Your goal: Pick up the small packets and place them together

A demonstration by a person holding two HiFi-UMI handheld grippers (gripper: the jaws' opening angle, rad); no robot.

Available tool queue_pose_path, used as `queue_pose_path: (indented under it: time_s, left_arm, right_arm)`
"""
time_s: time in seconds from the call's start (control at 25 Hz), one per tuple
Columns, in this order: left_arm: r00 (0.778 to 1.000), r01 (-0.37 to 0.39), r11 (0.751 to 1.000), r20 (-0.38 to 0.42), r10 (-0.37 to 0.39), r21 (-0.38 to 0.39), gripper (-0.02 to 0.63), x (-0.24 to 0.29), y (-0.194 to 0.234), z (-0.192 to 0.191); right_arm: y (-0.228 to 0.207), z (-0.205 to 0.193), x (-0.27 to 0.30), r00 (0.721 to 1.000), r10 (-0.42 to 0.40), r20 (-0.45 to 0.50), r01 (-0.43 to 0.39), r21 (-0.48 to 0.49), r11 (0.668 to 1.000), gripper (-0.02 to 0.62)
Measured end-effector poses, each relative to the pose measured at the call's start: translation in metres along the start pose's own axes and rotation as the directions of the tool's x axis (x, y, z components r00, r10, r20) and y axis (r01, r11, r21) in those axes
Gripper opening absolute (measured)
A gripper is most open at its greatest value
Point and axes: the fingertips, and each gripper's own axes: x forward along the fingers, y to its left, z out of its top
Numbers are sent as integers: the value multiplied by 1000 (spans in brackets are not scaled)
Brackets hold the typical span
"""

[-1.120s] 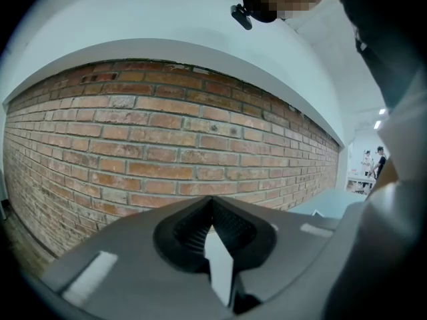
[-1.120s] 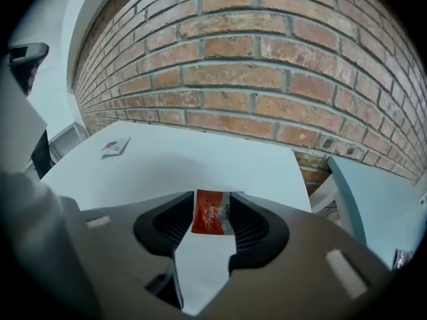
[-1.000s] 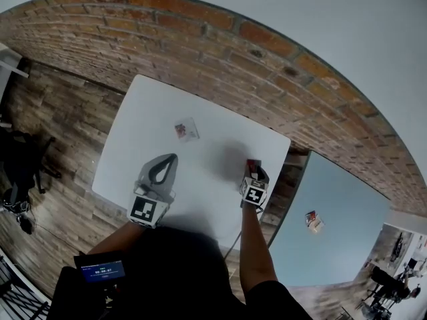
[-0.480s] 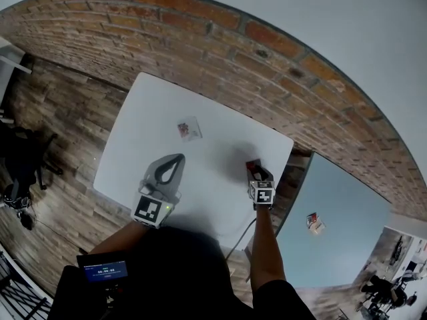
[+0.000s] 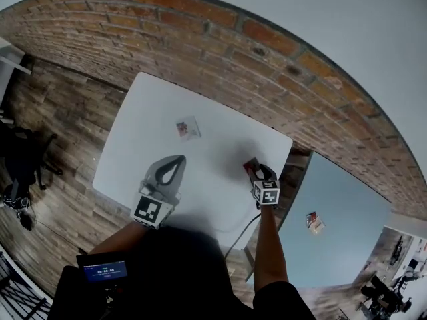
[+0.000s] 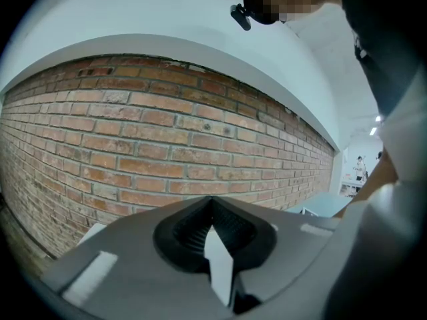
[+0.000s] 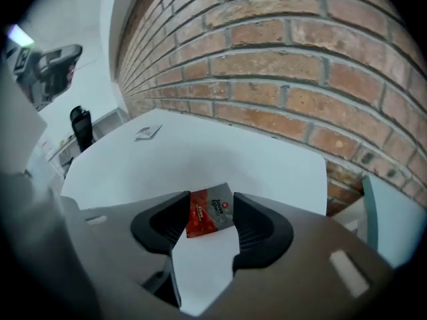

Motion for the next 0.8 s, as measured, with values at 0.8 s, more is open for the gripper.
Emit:
queue_pose_path:
  time_s: [0.8]
  left_arm:
    - [999,-45,998,-8,45,-35,0,-12,12,-3]
  right_arm:
    - [19,-9,16,989,108,-103,-124,-165,979,229]
